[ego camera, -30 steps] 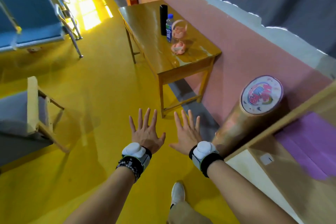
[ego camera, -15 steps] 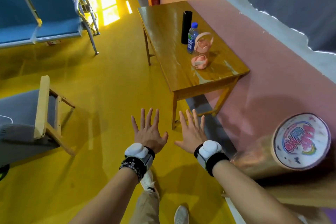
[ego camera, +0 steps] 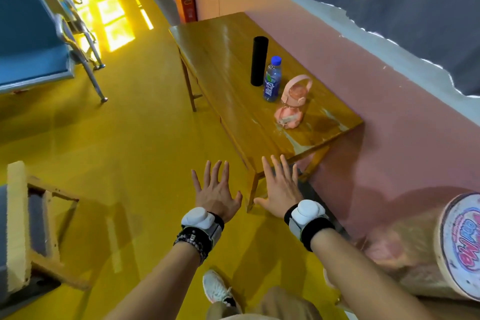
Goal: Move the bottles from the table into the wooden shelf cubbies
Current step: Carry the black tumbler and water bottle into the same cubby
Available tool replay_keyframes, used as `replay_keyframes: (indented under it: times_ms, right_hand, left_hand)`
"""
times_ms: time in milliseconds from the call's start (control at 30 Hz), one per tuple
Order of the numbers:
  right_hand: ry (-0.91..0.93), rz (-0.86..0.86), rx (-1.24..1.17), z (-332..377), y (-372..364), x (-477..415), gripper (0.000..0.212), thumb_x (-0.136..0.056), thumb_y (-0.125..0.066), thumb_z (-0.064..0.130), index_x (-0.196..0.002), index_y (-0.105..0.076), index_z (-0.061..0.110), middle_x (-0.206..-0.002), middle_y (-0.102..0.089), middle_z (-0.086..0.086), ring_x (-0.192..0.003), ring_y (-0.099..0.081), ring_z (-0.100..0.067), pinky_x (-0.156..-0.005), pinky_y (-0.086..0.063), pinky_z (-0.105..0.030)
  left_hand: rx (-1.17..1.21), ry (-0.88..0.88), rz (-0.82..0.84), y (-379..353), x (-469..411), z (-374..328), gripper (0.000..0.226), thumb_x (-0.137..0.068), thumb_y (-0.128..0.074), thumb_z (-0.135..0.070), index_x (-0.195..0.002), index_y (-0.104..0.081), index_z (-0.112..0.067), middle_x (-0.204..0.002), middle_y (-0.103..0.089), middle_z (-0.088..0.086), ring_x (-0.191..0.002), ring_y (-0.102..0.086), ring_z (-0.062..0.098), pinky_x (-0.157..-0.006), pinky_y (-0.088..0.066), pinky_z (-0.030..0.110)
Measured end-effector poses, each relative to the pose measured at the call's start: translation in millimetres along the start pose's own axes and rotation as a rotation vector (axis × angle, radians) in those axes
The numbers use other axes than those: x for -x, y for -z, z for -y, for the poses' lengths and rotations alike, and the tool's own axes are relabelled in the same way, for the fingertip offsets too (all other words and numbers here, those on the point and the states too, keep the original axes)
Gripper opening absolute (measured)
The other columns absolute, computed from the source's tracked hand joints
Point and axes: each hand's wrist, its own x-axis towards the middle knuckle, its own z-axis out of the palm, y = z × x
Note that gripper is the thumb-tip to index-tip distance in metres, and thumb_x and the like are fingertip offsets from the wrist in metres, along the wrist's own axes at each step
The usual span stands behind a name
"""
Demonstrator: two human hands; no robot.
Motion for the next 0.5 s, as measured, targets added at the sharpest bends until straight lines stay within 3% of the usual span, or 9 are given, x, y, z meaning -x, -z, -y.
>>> replay_keyframes:
  times_ms: [500]
  right_hand:
    - [-0.159,-0.007,-0.125,11,25,-138,0.111,-0.085,-0.068,0.055,-0.159,0.008,0.020,-0.168,0.004,-0.010,-0.154,0.012,-0.032,-0.122,0.002,-0.058]
  left_hand:
    - [0.049,-0.068,0.006,38,-151,32,0.085,-0.096,-0.042,-0.060,-0.164,-0.007,-0.022,-0.172,-0.006,0.002,-0.159,0.008,0.026,-0.123,0.011,0.061]
